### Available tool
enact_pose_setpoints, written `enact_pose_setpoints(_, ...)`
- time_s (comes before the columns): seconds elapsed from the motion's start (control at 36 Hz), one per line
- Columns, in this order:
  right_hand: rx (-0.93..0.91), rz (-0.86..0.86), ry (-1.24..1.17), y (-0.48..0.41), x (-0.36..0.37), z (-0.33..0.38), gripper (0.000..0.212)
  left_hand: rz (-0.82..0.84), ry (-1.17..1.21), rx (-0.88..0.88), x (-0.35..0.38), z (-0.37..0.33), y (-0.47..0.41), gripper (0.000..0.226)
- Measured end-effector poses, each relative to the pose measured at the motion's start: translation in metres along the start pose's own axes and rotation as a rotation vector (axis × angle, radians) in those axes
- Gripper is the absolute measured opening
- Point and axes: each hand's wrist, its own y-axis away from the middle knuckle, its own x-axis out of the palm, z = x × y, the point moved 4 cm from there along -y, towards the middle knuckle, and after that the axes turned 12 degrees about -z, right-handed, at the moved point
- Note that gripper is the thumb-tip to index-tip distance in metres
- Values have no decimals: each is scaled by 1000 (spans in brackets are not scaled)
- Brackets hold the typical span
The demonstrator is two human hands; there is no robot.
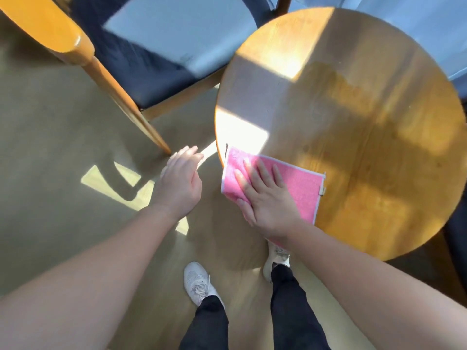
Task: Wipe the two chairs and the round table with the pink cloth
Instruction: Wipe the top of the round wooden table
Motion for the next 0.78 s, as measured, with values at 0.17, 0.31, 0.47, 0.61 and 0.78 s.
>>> enact_pose_setpoints(0.17, -90, -38, 21, -55, -15, -6, 58, -35, 19, -76, -7, 15, 3, 47)
enact_pose_setpoints(0.31, -106, -142, 1, -104, -17, -36, 55, -72, 39, -111, -6, 13, 0, 46)
enact_pose_setpoints(0.47, -23, -83, 49, -155, -33, -75, 64, -49, 18, -84, 3, -13, -9, 48)
enact_pose_setpoints(0.61, 59, -113, 21, -186, -42, -112, 59, 104, -21, 172, 20, -50, -2, 50)
enact_pose_setpoints(0.78, 107, -131, 4, -206, -50, -136, 57, 200, -95, 179, 31, -51, 4, 57)
